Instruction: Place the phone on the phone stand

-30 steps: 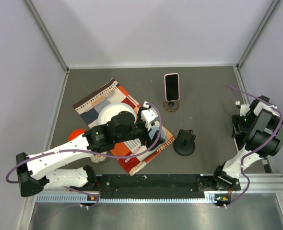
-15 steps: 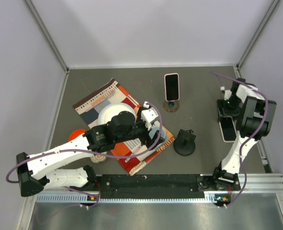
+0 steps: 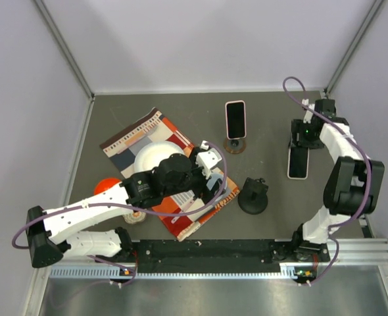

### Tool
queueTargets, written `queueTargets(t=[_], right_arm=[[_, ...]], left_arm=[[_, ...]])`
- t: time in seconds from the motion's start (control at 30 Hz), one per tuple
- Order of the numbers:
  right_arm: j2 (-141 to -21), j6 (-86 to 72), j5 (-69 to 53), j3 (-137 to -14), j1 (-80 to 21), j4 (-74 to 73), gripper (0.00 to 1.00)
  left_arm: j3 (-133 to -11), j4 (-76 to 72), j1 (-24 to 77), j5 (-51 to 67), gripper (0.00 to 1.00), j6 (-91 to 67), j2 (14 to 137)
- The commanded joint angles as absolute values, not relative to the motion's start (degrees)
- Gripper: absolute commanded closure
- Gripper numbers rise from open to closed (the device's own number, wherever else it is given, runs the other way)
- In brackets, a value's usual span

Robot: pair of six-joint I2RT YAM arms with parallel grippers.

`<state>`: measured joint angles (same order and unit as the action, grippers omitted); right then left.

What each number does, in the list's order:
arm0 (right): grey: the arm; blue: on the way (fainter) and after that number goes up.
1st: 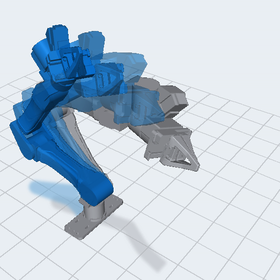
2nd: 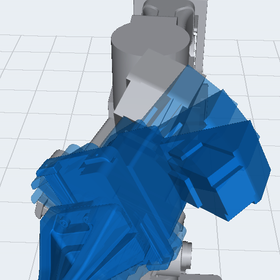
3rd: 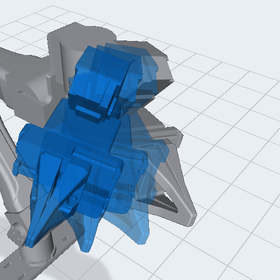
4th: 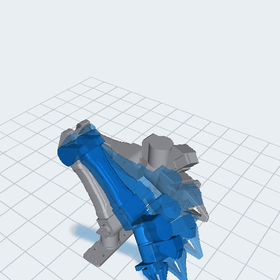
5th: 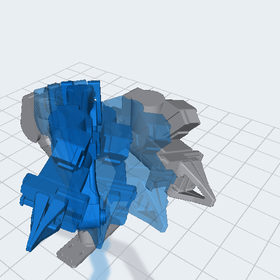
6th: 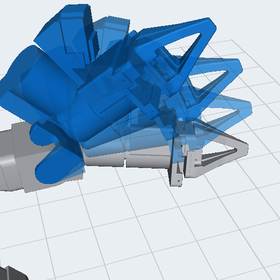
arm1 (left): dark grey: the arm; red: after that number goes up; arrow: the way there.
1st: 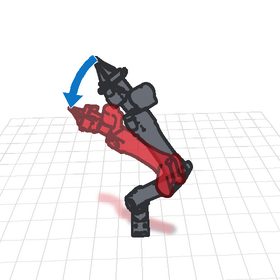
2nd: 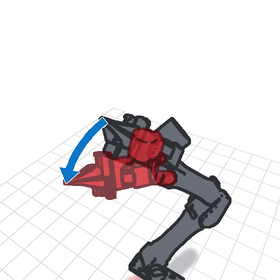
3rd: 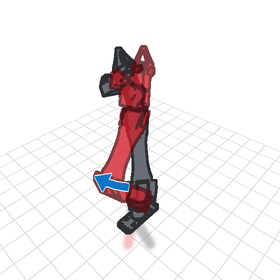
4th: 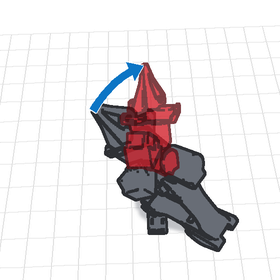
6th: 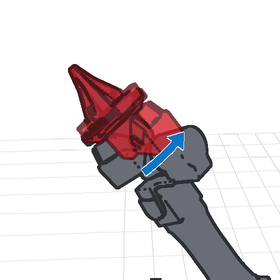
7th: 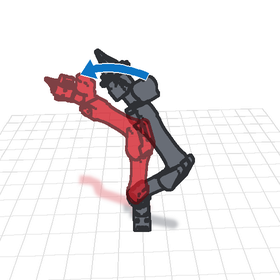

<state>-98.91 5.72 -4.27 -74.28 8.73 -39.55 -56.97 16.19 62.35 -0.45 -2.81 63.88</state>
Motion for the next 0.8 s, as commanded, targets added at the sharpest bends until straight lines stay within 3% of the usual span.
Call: queueTargets(t=[0.0, 0.2, 0.47, 0.5, 0.7, 0.77], right_arm=[[-87.9, 0.7, -7.0, -67.2, 7.5, -25.4, 1.00], [-89.1, 0.4, -6.8, -62.0, 6.9, -19.4, 1.00], [-101.9, 2.0, -5.5, -72.9, 6.8, -30.2, 1.00], [-103.3, 2.2, -6.0, -75.5, 6.8, -32.8, 0.94], [-116.3, 3.3, -5.7, -89.1, 6.3, -43.0, 0.82], [-117.2, 2.7, -4.6, -90.9, 6.2, -43.9, 0.66]], left_arm=[[-56.3, 12.5, 62.5, -2.3, 0.03, -2.1, 63.5], [-57.3, 12.3, 62.1, -2.7, 0.03, -2.5, 63.3], [-61.8, 14.0, 61.5, -0.9, 0.03, -3.9, 66.3], [-62.7, 14.6, 61.5, -0.6, 0.03, -4.1, 66.7], [-70.1, 17.6, 61.4, 2.4, 0.04, -6.0, 69.5], [-70.5, 17.0, 61.4, 2.7, 0.04, -5.7, 69.7]])
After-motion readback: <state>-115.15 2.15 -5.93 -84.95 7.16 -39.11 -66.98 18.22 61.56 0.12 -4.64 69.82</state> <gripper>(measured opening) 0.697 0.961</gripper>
